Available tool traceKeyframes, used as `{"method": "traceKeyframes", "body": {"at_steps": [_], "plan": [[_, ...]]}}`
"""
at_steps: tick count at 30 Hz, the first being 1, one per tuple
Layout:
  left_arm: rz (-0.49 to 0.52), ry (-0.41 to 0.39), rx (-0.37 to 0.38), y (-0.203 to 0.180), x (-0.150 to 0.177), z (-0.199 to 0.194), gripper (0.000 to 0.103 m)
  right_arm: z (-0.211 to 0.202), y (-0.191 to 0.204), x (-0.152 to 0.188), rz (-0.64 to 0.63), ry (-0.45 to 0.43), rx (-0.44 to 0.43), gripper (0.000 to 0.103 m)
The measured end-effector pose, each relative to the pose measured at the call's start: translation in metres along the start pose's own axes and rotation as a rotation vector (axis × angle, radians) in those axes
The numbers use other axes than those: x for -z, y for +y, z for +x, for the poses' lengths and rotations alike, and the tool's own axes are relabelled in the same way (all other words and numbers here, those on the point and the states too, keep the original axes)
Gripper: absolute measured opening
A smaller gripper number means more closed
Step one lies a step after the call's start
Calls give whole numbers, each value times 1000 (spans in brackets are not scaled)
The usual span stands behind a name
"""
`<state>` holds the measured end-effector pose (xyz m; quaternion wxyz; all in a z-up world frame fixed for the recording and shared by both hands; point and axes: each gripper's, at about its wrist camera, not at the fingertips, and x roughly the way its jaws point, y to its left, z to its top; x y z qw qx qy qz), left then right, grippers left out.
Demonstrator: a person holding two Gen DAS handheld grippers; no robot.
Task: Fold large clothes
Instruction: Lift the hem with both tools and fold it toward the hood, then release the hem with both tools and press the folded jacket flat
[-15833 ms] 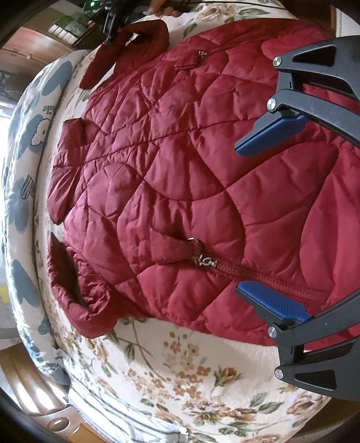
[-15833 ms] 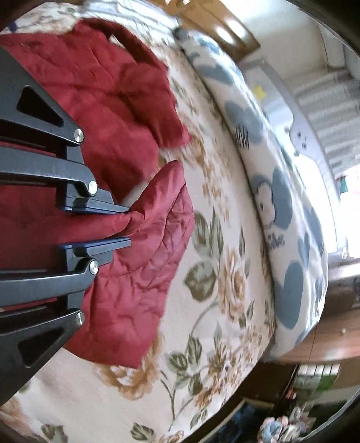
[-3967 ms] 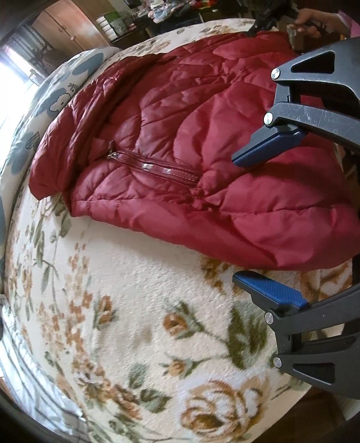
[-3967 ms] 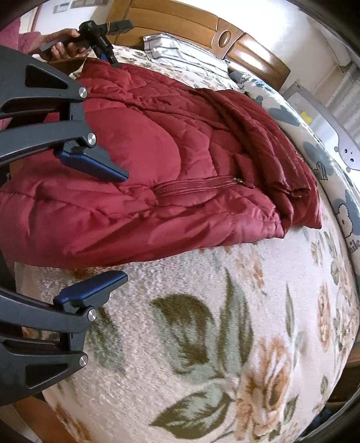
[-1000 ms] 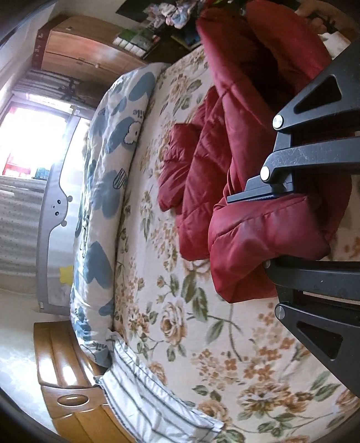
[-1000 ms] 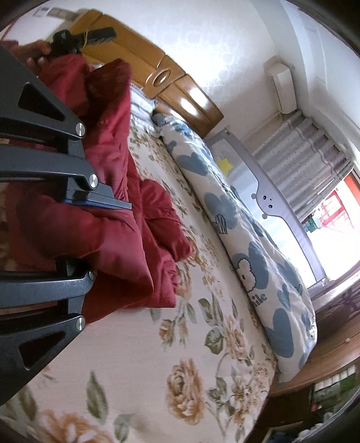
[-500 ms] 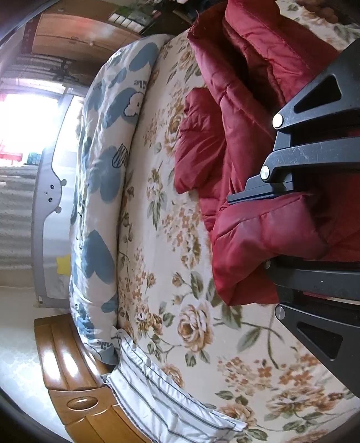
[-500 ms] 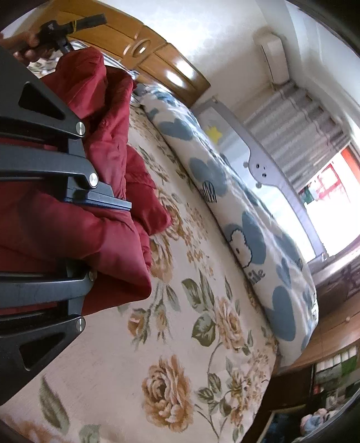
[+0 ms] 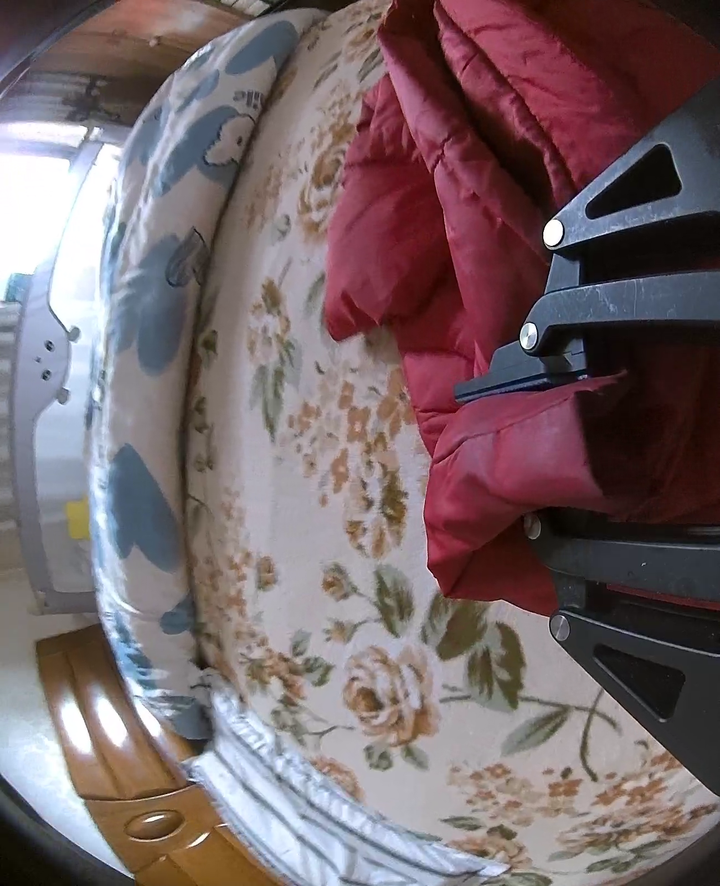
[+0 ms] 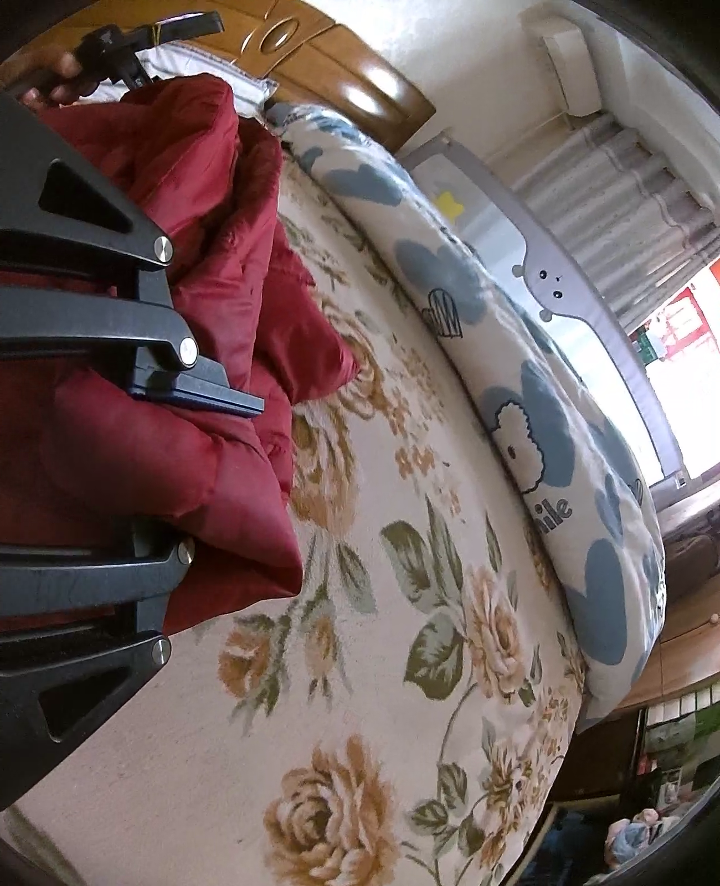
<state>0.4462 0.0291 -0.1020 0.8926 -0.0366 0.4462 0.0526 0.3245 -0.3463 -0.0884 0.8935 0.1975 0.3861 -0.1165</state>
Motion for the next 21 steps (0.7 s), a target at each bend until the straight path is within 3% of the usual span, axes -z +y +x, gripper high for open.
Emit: {"method": "traceKeyframes", "body": {"at_steps": [7, 11, 14, 16, 21], "plan": [[-40, 18, -1, 4, -10, 22, 27, 29, 4, -3, -21, 19, 26, 26], [-65, 31, 37, 12, -13, 20, 28, 43, -4, -5, 22, 39, 11, 26], [-90, 18, 70, 21, -11, 2, 33, 46, -6, -4, 26, 45, 12, 26], [-80, -18, 84, 24, -5, -21, 41, 47, -6, -4, 22, 41, 14, 26], [-52, -104, 109, 27, 24, -75, 48, 51, -7, -3, 22, 31, 22, 27]]}}
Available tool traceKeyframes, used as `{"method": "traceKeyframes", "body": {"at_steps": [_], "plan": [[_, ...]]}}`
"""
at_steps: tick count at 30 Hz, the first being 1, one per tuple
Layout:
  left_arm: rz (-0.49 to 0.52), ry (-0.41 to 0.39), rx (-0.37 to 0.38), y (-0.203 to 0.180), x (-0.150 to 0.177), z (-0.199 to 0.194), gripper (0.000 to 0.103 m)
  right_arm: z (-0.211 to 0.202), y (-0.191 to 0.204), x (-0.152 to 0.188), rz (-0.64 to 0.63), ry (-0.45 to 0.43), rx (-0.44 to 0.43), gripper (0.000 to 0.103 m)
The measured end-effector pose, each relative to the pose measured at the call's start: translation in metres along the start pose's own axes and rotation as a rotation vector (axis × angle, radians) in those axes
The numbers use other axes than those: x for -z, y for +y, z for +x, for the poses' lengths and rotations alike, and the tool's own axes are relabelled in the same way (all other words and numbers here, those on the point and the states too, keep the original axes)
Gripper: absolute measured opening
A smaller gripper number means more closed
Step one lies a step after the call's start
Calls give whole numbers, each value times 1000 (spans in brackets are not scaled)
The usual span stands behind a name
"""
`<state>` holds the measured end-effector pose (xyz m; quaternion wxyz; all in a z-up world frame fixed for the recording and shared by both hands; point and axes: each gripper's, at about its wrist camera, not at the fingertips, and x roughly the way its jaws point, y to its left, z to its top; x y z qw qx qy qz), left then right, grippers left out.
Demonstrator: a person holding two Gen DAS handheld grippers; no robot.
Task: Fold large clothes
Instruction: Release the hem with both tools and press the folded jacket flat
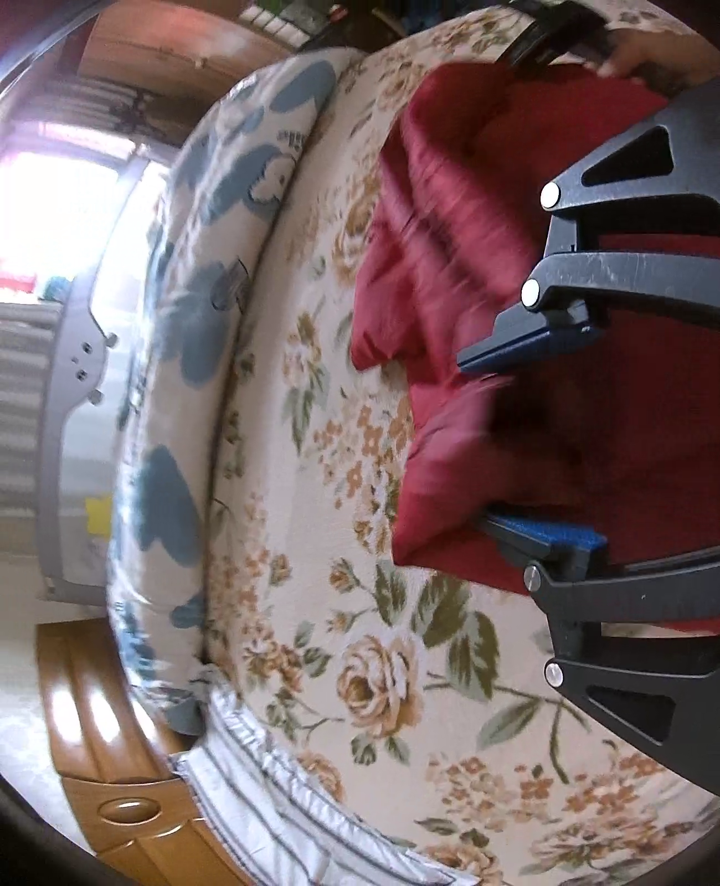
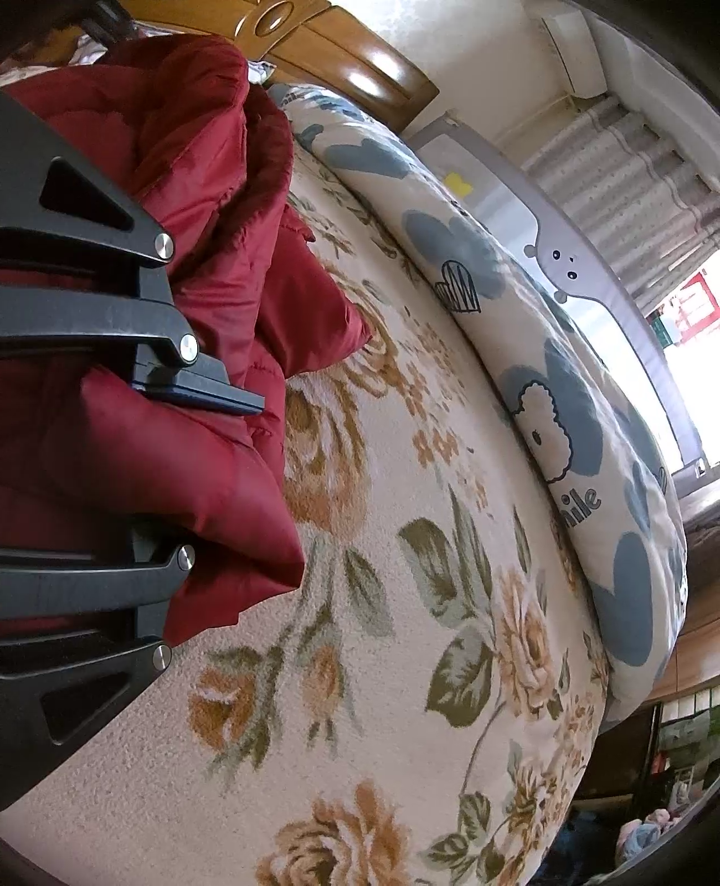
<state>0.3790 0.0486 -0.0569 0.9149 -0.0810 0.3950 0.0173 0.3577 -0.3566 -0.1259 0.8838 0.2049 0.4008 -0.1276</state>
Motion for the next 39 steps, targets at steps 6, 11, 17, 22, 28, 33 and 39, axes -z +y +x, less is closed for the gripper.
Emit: {"method": "traceKeyframes", "body": {"at_steps": [6, 11, 17, 22, 28, 33, 39], "plan": [[69, -25, 83, -19, 49, -47, 52, 2, 1, -1, 0, 5, 7, 28], [172, 54, 88, -46, 81, -36, 52, -1, 5, -2, -19, 5, 22, 29], [218, 88, -44, -52, 94, -1, 55, -37, 10, -11, -5, -13, -28, 42], [240, 71, -74, -57, 93, 7, 55, -102, 40, 3, -127, -139, -68, 74], [254, 86, -69, -63, 87, 9, 55, -82, 94, 51, -429, 63, -134, 73], [235, 85, -98, -47, 63, 24, 55, -35, 77, 47, -402, 139, -55, 73], [186, 129, -152, -34, 36, 69, 57, -1, 53, 22, -281, 182, -28, 76]]}}
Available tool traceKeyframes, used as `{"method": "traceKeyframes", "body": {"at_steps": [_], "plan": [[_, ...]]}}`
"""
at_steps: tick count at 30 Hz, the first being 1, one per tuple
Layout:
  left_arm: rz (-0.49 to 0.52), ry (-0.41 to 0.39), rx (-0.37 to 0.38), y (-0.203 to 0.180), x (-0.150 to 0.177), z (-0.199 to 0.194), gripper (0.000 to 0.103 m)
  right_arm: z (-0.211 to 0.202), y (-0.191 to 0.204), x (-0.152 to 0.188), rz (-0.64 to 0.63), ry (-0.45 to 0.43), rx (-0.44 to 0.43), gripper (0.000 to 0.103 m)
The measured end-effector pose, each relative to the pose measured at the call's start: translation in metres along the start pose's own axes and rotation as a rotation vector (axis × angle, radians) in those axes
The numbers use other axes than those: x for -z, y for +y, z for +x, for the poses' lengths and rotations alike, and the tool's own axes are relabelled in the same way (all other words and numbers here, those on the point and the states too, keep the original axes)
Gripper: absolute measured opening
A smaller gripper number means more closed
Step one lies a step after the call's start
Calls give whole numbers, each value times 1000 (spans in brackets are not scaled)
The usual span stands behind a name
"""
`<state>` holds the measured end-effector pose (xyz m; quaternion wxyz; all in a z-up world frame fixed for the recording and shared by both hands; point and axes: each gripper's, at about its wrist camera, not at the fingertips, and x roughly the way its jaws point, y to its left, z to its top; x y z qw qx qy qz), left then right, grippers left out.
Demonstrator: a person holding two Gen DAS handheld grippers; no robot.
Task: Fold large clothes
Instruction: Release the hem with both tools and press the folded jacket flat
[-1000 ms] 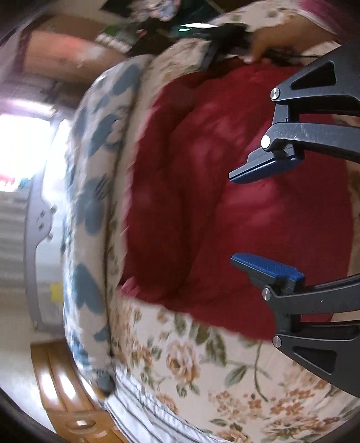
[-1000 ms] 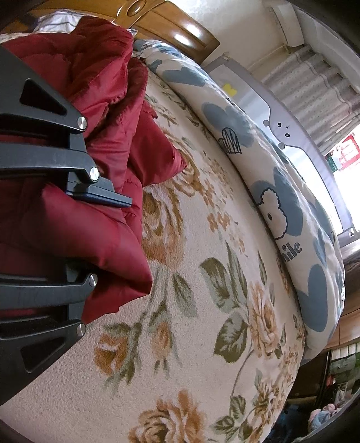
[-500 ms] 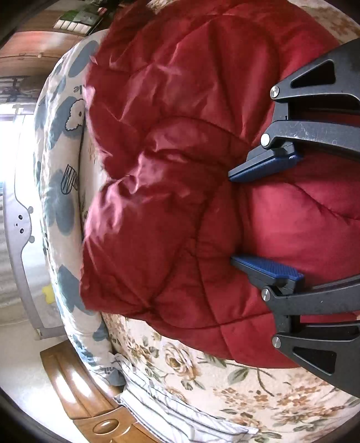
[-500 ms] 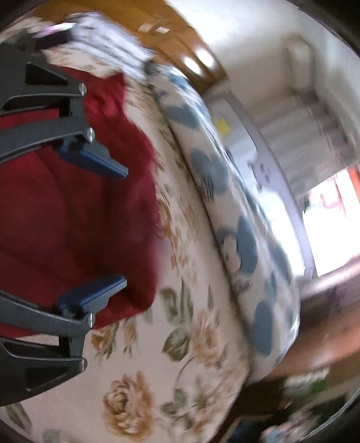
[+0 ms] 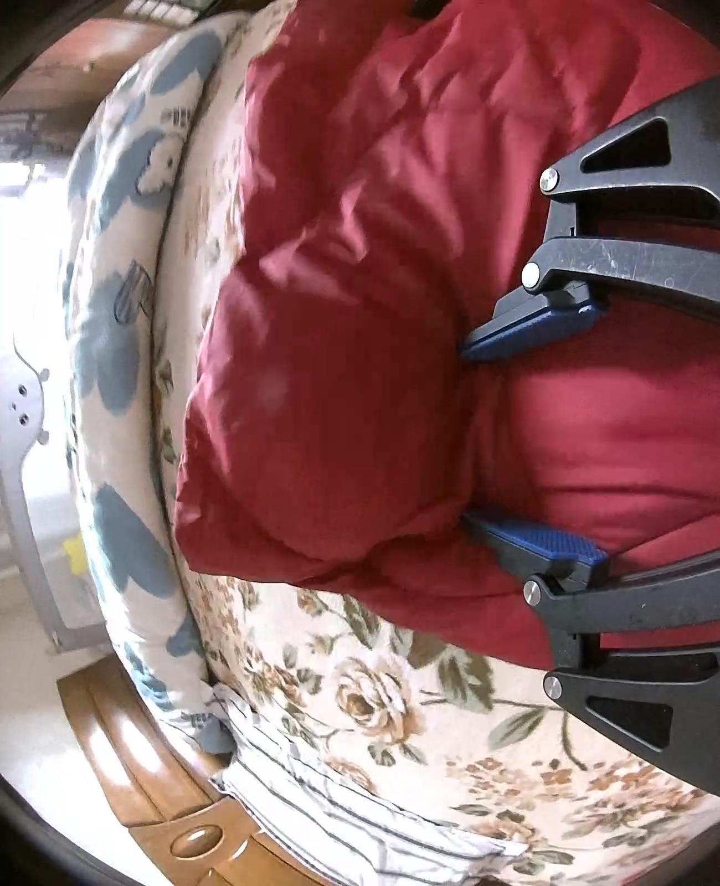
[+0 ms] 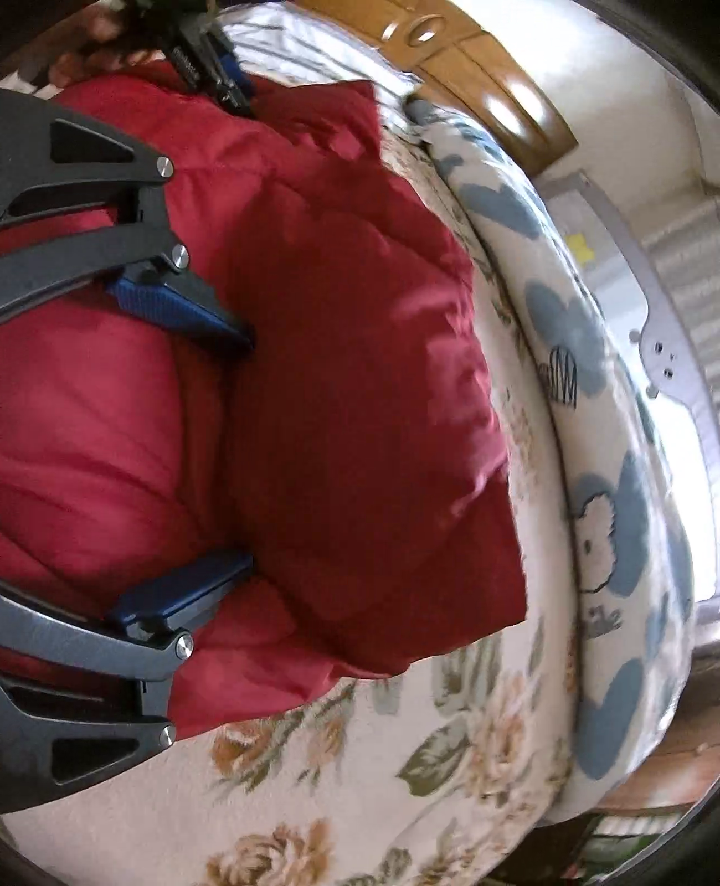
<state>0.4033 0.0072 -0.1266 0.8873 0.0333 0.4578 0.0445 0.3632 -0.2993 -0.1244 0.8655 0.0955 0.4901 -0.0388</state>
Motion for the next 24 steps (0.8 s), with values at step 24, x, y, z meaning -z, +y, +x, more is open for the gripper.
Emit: {"method": "traceKeyframes", "body": {"at_steps": [24], "plan": [[-50, -31, 94, 26, -4, -21, 57, 2, -9, -11, 62, -32, 9, 78]]}}
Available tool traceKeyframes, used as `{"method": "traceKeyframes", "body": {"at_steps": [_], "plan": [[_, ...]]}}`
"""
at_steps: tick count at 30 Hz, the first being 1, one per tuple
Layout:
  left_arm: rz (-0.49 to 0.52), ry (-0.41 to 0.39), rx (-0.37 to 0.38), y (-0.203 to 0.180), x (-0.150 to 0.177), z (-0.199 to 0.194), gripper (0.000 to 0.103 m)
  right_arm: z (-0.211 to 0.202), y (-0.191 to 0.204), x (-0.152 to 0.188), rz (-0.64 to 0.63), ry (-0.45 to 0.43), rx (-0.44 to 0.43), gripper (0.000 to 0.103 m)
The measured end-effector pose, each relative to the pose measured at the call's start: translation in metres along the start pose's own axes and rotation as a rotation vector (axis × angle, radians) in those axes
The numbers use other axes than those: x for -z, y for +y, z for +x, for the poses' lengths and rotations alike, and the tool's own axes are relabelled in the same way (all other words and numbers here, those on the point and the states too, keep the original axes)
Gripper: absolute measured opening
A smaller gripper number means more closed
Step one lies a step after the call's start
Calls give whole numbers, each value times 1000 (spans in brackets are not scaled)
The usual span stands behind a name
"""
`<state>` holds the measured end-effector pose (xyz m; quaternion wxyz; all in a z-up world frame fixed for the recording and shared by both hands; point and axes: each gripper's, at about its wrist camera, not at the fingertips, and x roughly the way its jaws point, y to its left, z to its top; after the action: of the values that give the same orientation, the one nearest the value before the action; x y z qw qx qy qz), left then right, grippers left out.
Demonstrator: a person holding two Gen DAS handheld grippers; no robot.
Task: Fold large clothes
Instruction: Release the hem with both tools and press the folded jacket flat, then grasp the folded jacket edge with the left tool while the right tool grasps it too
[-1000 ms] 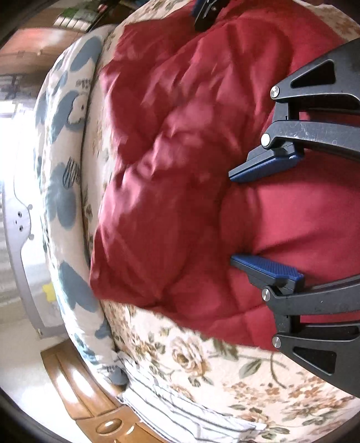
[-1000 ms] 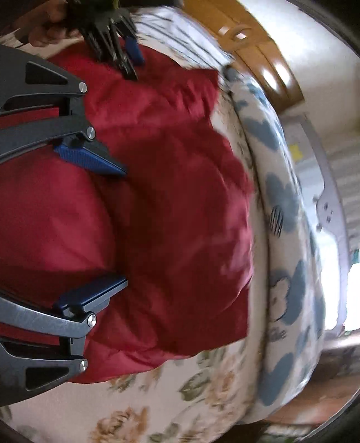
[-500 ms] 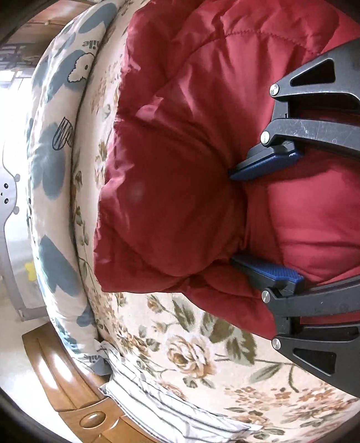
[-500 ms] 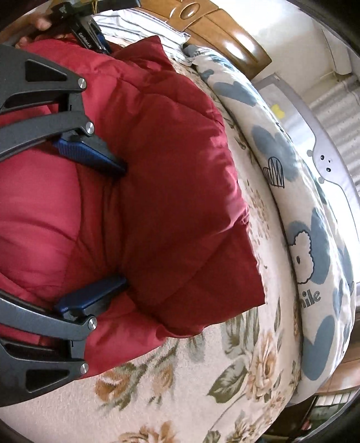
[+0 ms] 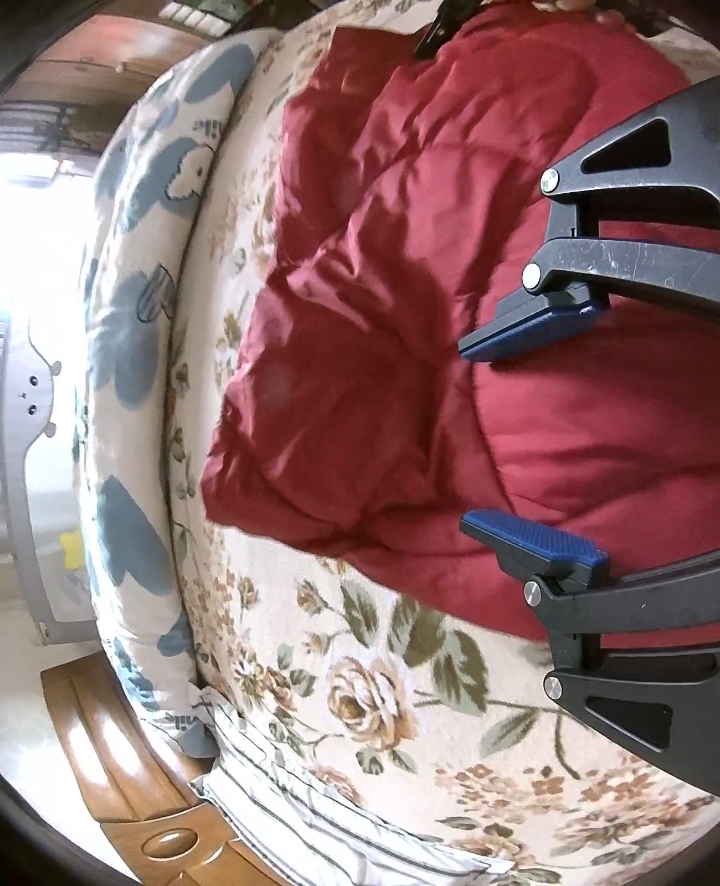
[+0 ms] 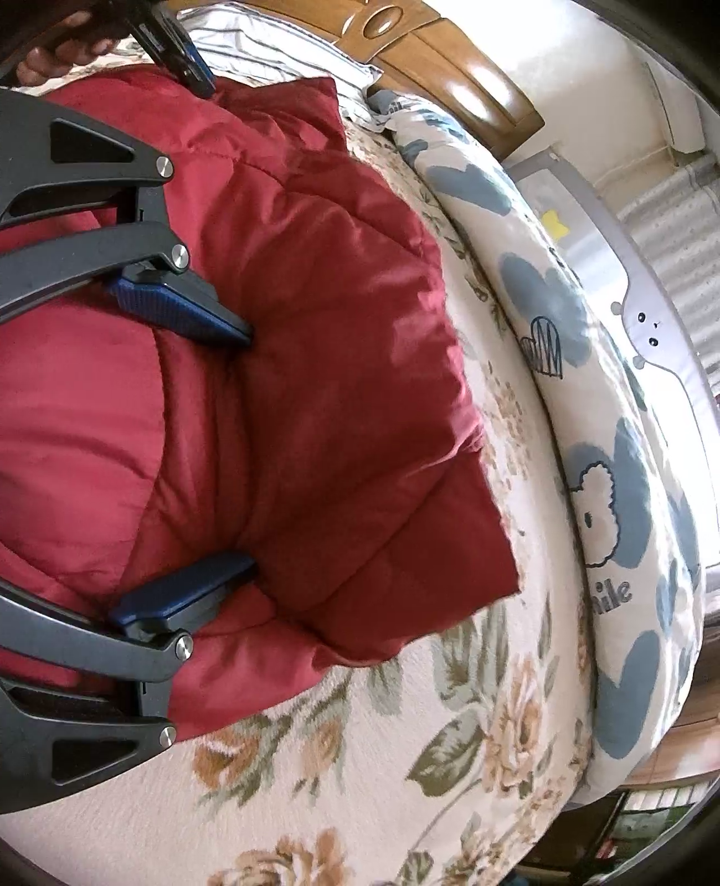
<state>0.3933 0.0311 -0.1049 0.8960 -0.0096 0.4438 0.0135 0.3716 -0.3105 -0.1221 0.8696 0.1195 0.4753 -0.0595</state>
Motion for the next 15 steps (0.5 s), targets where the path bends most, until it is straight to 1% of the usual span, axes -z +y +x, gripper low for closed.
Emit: {"method": "traceKeyframes", "body": {"at_steps": [3, 5, 8, 15], "plan": [[-17, -20, 20, 15, 8, -13, 57, -19, 5, 4, -27, -25, 13, 79], [-37, -27, 29, 25, 13, -17, 57, -34, 5, 10, -27, -56, 9, 79], [-68, -37, 34, 40, 20, -22, 57, -50, 1, 19, -25, -79, -3, 81], [-116, -20, 43, 58, 29, -18, 57, -70, -14, 31, -33, -77, 3, 81]]}}
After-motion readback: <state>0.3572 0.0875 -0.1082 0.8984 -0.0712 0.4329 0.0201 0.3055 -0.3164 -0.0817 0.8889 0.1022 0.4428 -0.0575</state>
